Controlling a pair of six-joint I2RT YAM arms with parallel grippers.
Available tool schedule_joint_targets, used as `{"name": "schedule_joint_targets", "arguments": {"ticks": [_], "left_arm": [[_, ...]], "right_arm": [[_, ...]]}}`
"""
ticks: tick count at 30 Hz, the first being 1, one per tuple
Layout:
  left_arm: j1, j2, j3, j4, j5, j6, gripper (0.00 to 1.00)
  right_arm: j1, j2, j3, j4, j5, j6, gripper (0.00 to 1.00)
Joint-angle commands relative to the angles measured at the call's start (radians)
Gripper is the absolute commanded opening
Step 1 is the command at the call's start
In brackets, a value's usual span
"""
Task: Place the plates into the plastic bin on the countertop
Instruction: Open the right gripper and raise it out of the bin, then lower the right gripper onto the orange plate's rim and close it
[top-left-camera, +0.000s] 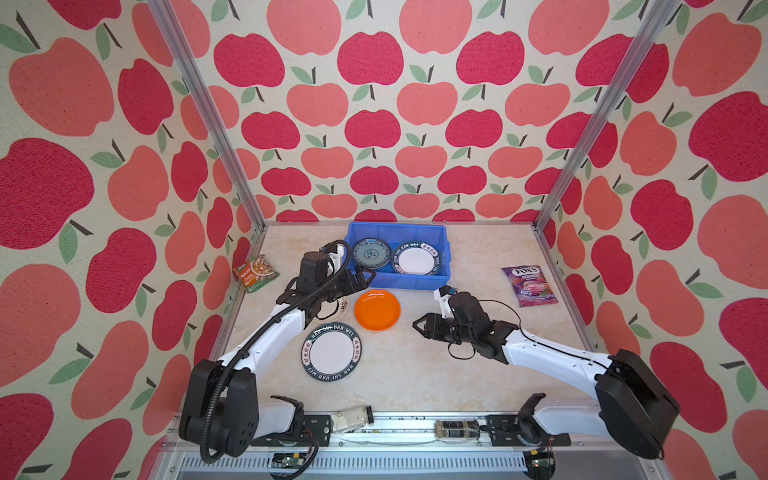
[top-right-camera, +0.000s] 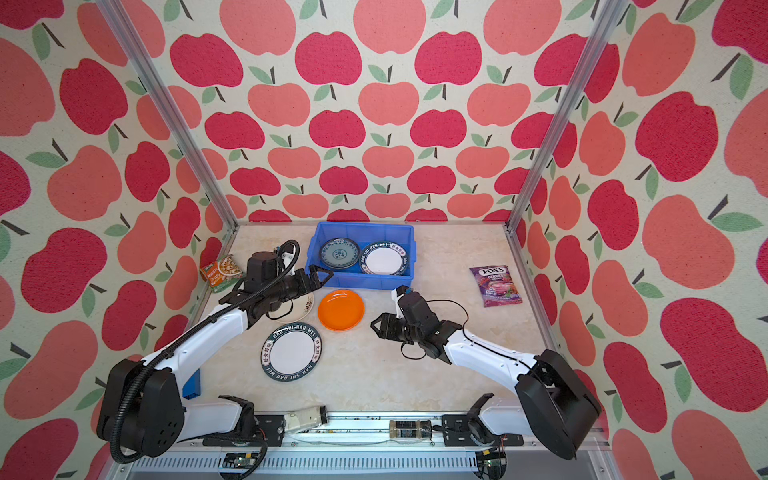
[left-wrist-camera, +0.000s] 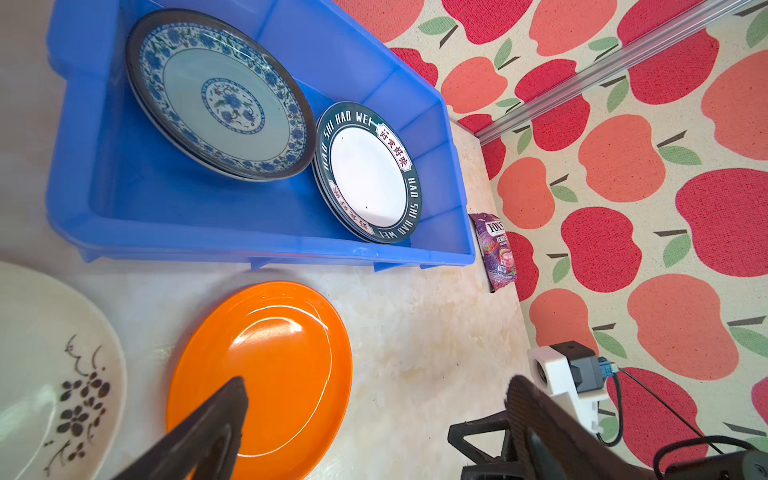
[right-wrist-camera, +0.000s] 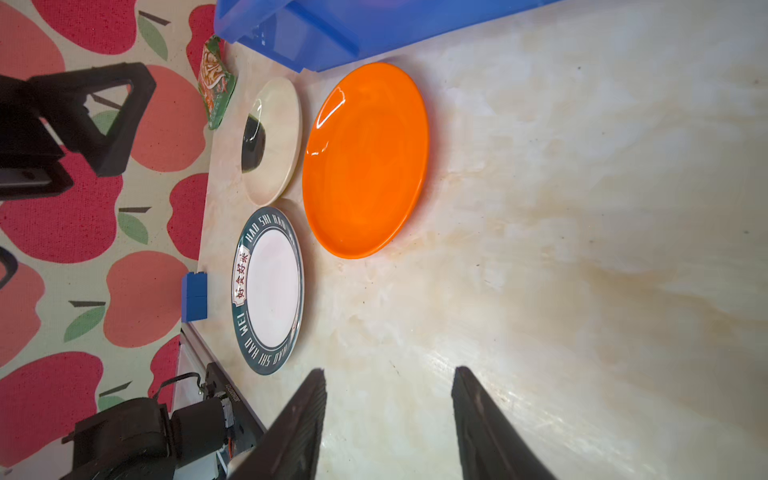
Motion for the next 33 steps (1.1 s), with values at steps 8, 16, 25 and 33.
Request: {"name": "schedule_joint_targets", "arguments": {"ticks": [8, 16, 25, 33], "left_arm": [[-0.002, -0.046, -0.037, 0.074, -0.022, -0.003, 0.99], [0.009, -0.066, -0.041, 0.057, -0.014, 0.006, 0.99], [0.027, -0.075, -0.066, 0.063, -0.018, 0.002, 0.99], [0.038, -0.061, -0.063, 0.058, -0.014, 0.008, 0.99]], "right_arm": [[0.041, 0.274, -0.08, 0.589, 0.049, 0.279, 0.53], [0.039, 0.555, -0.069, 0.895, 0.005, 0.437, 0.48], [0.023, 0.625, -0.018, 0.852, -0.022, 0.472, 0.43], [0.021, 0.688, 0.04, 0.803, -0.027, 0.501, 0.34]]}}
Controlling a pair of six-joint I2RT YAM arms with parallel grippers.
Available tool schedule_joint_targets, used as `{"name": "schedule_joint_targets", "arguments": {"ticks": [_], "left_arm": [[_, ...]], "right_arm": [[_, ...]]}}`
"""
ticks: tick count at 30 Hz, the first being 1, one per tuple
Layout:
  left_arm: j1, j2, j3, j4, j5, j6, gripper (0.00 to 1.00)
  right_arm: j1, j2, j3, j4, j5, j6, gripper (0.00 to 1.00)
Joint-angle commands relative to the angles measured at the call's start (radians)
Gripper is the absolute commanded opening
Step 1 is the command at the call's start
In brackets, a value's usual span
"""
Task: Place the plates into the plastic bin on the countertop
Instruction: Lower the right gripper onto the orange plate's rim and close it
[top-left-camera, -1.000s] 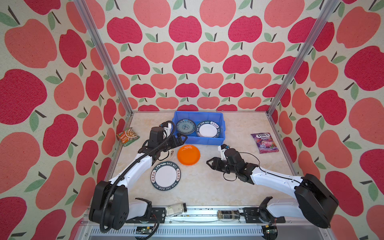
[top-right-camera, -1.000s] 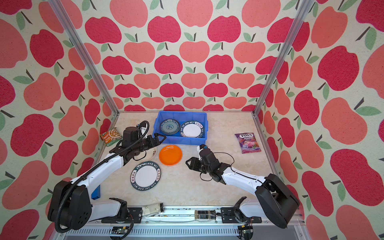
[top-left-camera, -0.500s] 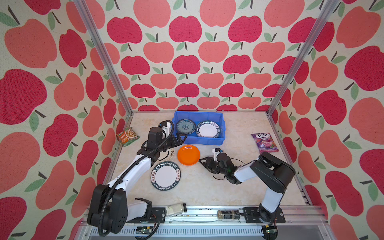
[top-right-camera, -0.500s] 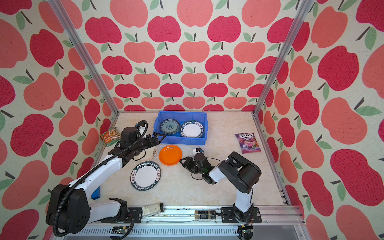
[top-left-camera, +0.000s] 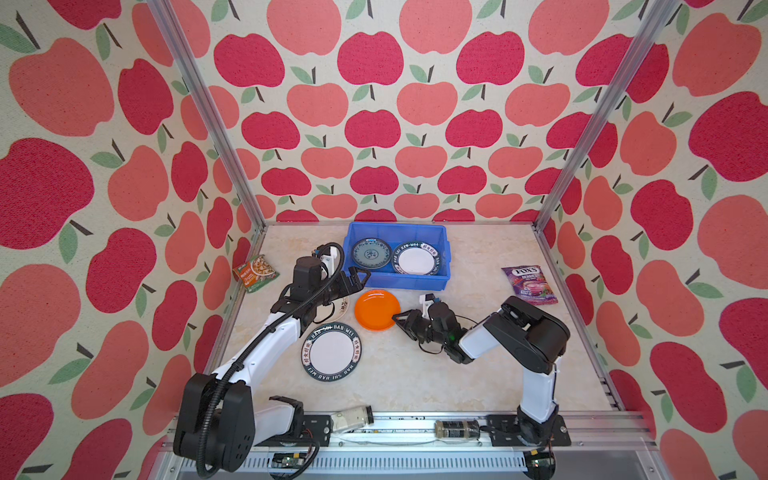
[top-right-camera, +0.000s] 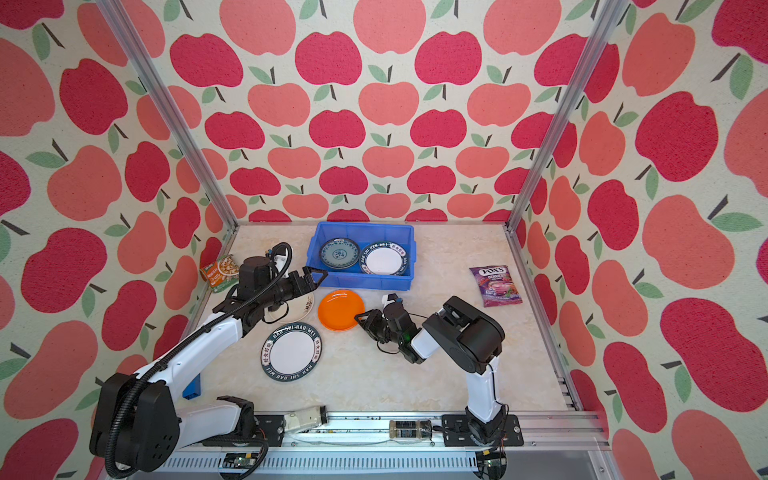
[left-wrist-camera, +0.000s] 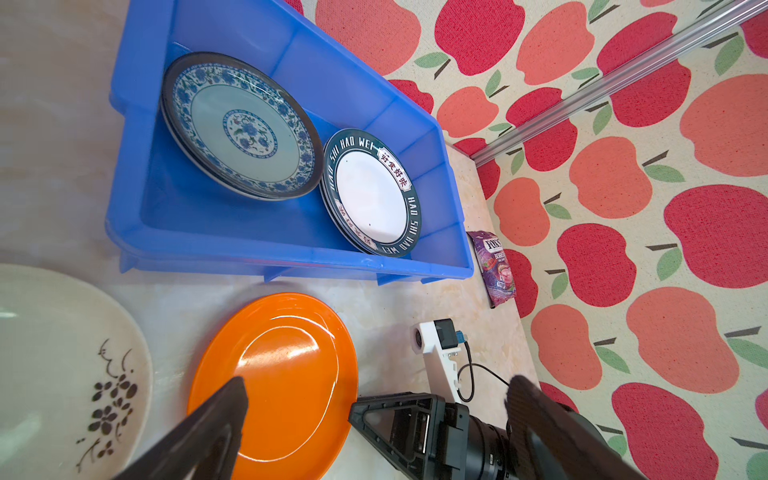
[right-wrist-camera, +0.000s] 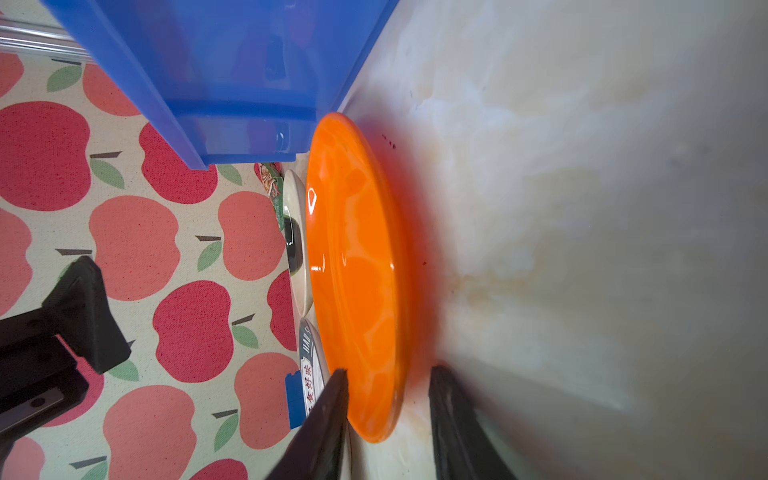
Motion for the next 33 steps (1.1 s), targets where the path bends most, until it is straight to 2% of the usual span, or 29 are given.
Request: {"name": "schedule_joint_targets", "arguments": {"ticks": [1, 3, 11, 20, 23, 30, 33], "left_arm": [[0.011, 0.005, -0.006, 0.004, 0.0, 0.01, 0.99], [0.016, 0.009, -0.006, 0.005, 0.001, 0.01, 0.99], [0.025, 0.048, 0.007, 0.018, 0.018, 0.006, 0.99], [0.03, 0.072, 0.009, 0.027, 0.015, 0.006, 0.99], [0.03, 0.082, 0.008, 0.035, 0.017, 0.0, 0.99], [0.03, 0.09, 0.005, 0.048, 0.017, -0.008, 0.99], [0.03, 0.086, 0.01, 0.049, 0.018, -0.008, 0.99]], "right_arm": [[-0.007, 0.039, 0.02, -0.076, -0.006, 0.027, 0.32], [-0.009, 0.047, 0.027, -0.091, -0.006, 0.034, 0.28], [-0.02, 0.075, 0.054, -0.126, -0.013, 0.037, 0.27], [-0.029, 0.086, 0.052, -0.123, -0.022, 0.046, 0.2], [-0.03, 0.086, 0.05, -0.12, -0.027, 0.046, 0.12], [-0.032, 0.065, 0.031, -0.118, -0.027, 0.038, 0.01], [-0.032, 0.026, 0.016, -0.146, -0.035, 0.02, 0.0]]}}
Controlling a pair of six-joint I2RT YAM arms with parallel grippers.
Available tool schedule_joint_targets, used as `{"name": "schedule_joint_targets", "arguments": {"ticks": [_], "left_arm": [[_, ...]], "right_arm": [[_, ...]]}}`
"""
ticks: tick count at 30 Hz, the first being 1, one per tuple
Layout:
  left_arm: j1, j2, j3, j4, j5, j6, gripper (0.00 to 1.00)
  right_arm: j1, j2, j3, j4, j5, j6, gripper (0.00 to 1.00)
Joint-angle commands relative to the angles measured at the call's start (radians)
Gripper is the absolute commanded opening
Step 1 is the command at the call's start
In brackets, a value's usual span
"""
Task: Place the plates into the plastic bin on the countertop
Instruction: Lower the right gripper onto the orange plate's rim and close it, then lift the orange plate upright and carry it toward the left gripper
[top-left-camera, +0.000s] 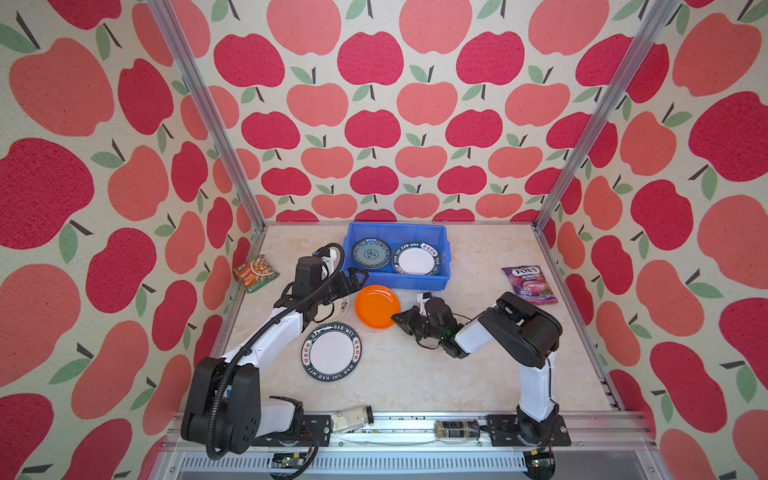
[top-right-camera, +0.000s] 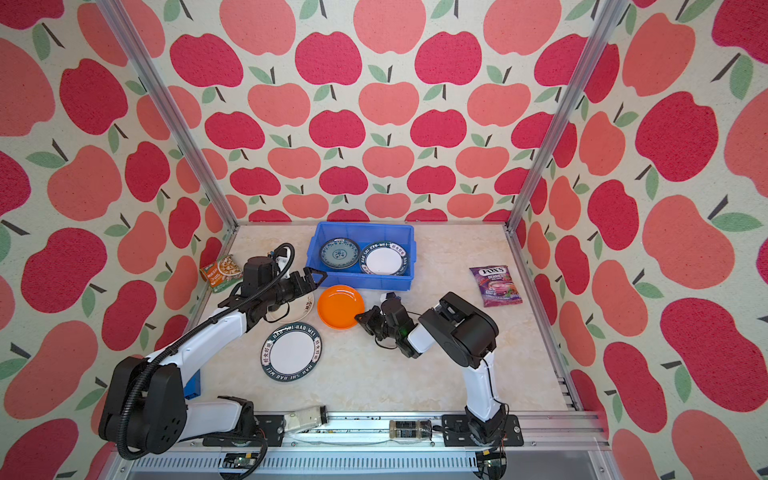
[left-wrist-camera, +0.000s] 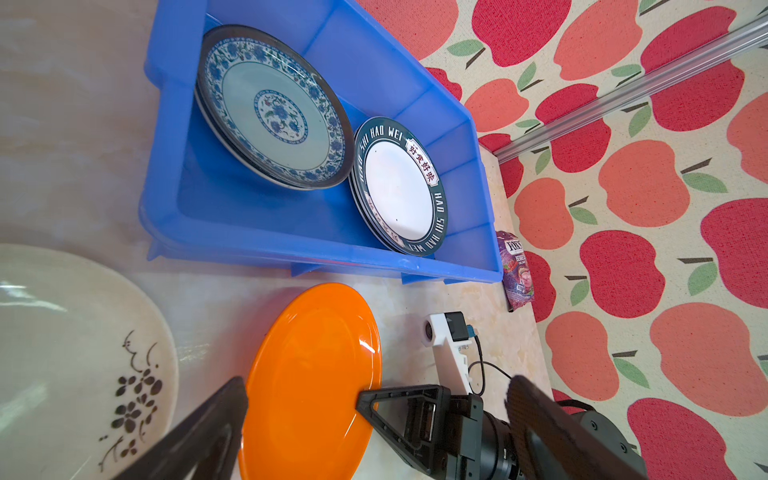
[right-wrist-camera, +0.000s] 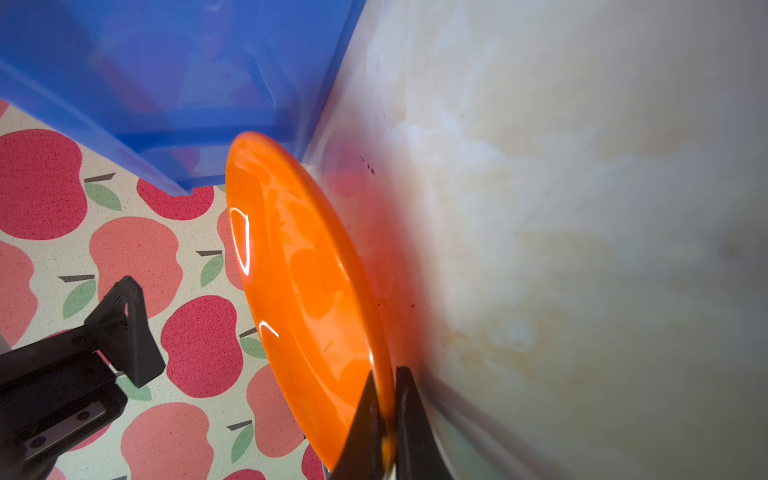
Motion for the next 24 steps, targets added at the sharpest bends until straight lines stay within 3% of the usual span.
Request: {"name": "schedule_joint_targets", "arguments": {"ticks": [1, 8, 11, 15, 19, 24], "left_arm": [[0.005, 0.003, 0.012, 0.028, 0.015, -0.007, 0.99], [0.005, -0.032, 0.022, 0.006, 0.031, 0.004, 0.99], [0.002, -0.045, 0.037, -0.012, 0.05, 0.005, 0.99], [-0.016, -0.057, 0.067, -0.039, 0.051, 0.019, 0.99], [-0.038, -0.066, 0.078, -0.018, 0.034, 0.0, 0.97], [-0.046, -0.05, 0.093, 0.029, 0.069, -0.044, 0.83]], "right_arm": [[-0.008, -0.035, -0.045, -0.121, -0.009, -0.036, 0.0], [-0.05, -0.306, -0.072, -0.429, -0.174, -0.177, 0.0], [-0.071, -0.489, 0.003, -0.777, -0.211, -0.342, 0.0], [-0.081, -0.659, 0.134, -1.119, -0.165, -0.501, 0.0], [-0.137, -0.692, 0.248, -1.273, -0.147, -0.567, 0.0], [-0.187, -0.654, 0.338, -1.294, -0.167, -0.602, 0.0]]}}
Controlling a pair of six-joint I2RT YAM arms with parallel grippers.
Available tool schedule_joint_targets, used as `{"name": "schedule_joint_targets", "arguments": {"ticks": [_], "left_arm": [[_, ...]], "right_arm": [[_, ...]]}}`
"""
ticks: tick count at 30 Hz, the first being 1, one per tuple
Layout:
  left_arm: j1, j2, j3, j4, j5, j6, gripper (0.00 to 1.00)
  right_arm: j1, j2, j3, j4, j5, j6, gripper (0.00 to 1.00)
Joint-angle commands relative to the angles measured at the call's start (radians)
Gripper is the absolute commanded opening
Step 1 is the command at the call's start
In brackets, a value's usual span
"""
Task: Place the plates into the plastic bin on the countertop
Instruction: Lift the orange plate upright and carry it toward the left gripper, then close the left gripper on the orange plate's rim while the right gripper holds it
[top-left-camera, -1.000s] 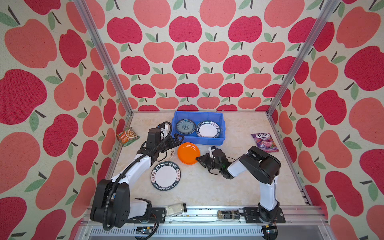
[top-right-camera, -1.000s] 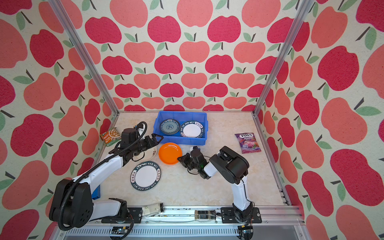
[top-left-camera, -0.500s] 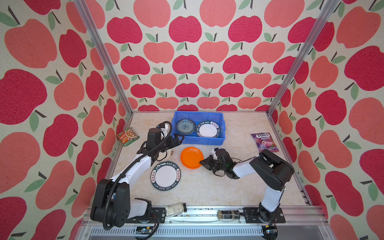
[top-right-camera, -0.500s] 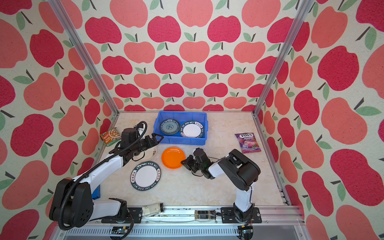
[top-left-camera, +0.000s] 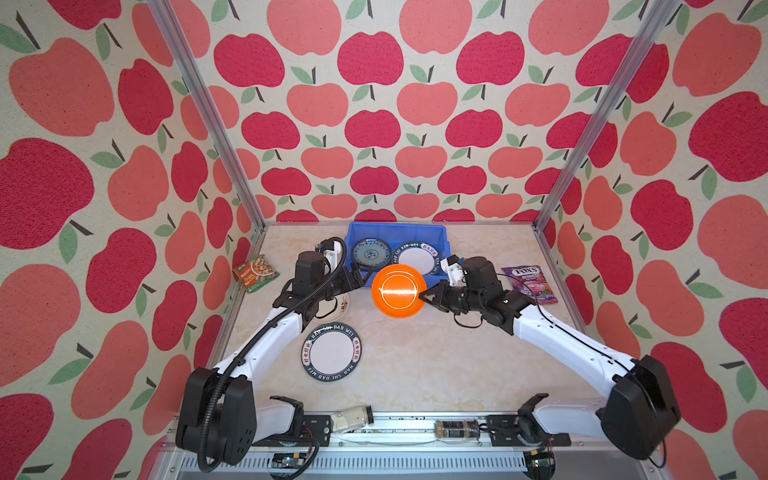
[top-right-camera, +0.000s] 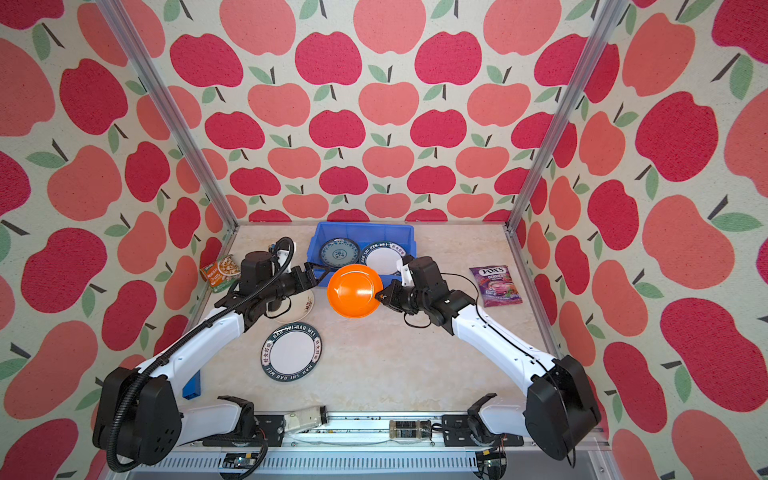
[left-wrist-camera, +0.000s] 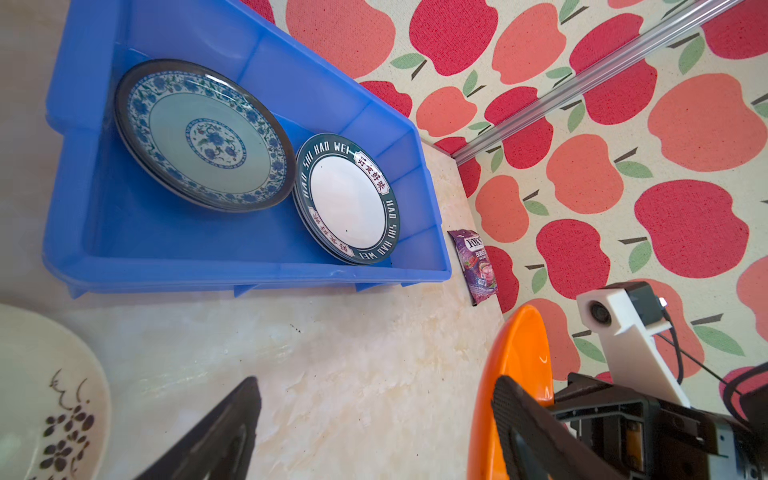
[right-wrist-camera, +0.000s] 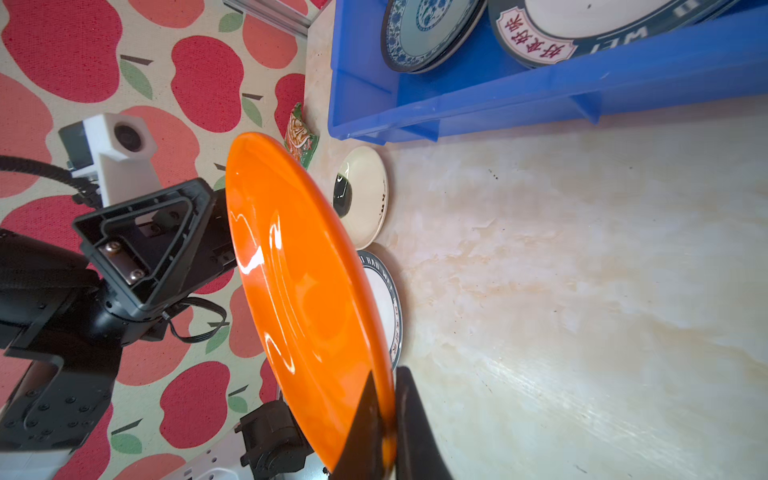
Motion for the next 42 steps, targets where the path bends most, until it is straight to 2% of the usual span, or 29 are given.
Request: {"name": "schedule_joint_targets", "arguments": {"ticks": [1, 4, 7, 12, 21, 24, 31, 35, 42], "left_arm": [[-0.002, 0.006, 0.04, 0.044, 0.043, -0.024, 0.8], [-0.002, 0.033, 0.052, 0.072, 0.073, -0.041, 0.72], [-0.001, 0.08, 0.064, 0.105, 0.105, -0.07, 0.59], [-0.004, 0.162, 0.08, 0.17, 0.151, -0.107, 0.57], [-0.007, 0.245, 0.125, 0.174, 0.196, -0.101, 0.56], [-0.007, 0.256, 0.139, 0.17, 0.201, -0.097, 0.52], [-0.007, 0.284, 0.159, 0.162, 0.206, -0.097, 0.29], [-0.004, 0.293, 0.159, 0.158, 0.21, -0.094, 0.26], [0.009, 0.297, 0.158, 0.158, 0.209, -0.093, 0.08]], "right_arm": [[-0.021, 0.04, 0.052, -0.115, -0.025, -0.076, 0.0], [-0.044, 0.072, 0.081, -0.106, -0.037, -0.085, 0.0], [-0.063, 0.104, 0.105, -0.088, -0.05, -0.087, 0.0], [-0.101, 0.158, 0.139, -0.049, -0.087, -0.077, 0.0], [-0.111, 0.256, 0.24, -0.051, -0.117, -0.086, 0.0], [-0.112, 0.28, 0.254, -0.031, -0.126, -0.078, 0.0], [-0.12, 0.329, 0.308, -0.013, -0.151, -0.071, 0.0], [-0.12, 0.344, 0.328, -0.002, -0.162, -0.066, 0.0], [-0.125, 0.361, 0.355, 0.004, -0.167, -0.065, 0.0]]}}
